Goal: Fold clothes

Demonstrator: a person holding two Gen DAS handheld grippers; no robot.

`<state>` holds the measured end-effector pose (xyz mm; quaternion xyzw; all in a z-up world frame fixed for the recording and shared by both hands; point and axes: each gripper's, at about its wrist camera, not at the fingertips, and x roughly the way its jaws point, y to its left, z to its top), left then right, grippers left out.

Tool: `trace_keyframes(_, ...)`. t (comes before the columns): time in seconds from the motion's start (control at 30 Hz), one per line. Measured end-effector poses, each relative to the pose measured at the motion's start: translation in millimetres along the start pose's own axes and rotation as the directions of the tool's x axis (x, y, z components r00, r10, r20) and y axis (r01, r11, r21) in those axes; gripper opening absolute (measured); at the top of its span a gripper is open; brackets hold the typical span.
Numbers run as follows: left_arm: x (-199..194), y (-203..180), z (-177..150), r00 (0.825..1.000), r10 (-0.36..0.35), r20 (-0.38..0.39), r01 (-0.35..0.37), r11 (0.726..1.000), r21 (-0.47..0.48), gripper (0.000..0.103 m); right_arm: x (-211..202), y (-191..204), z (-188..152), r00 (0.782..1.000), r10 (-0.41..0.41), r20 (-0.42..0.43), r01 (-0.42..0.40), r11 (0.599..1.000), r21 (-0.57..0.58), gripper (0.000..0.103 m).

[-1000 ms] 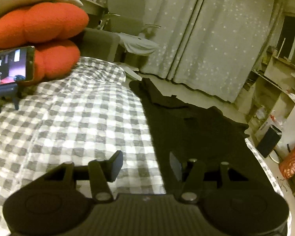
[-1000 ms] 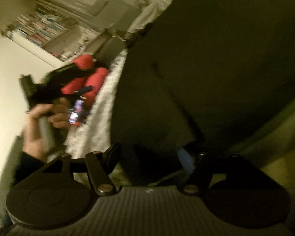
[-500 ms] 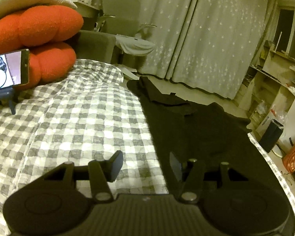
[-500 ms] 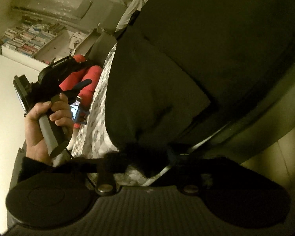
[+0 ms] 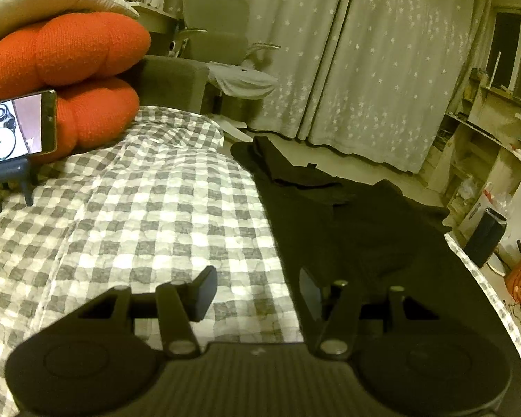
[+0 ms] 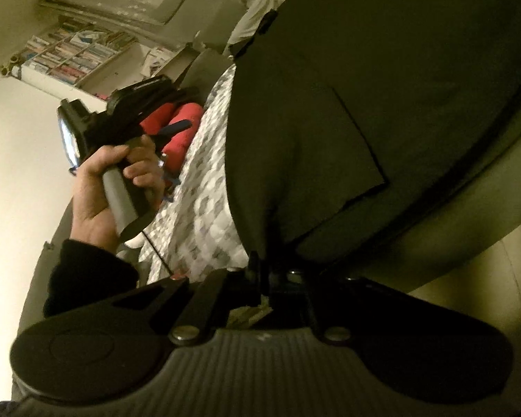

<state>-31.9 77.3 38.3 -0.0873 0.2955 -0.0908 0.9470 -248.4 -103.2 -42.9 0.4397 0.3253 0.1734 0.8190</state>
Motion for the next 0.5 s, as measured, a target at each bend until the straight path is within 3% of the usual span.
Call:
trace_keyframes(0.17,1,-2,-1,1.0,0.007,-0.002,-0.007,1.0,0.013,0.054,2,-7,0,1.0,-0.014,-0.012,0.014,1.0,0.004,0.006)
trace_keyframes(0.3,2,-2,-1,1.0,0.008,-0.003,-0.008,1.0,0.02,0.054,4,-9,4,0.999,-0.031,-0.028,0.031,1.0,-0.001,0.017)
trace_keyframes(0.5,4,-2,-1,1.0,0.009,-0.008,-0.009,1.0,0.024,0.054,-8,2,2,0.994,-0.11,-0.006,0.108,0.982,-0.157,0.019)
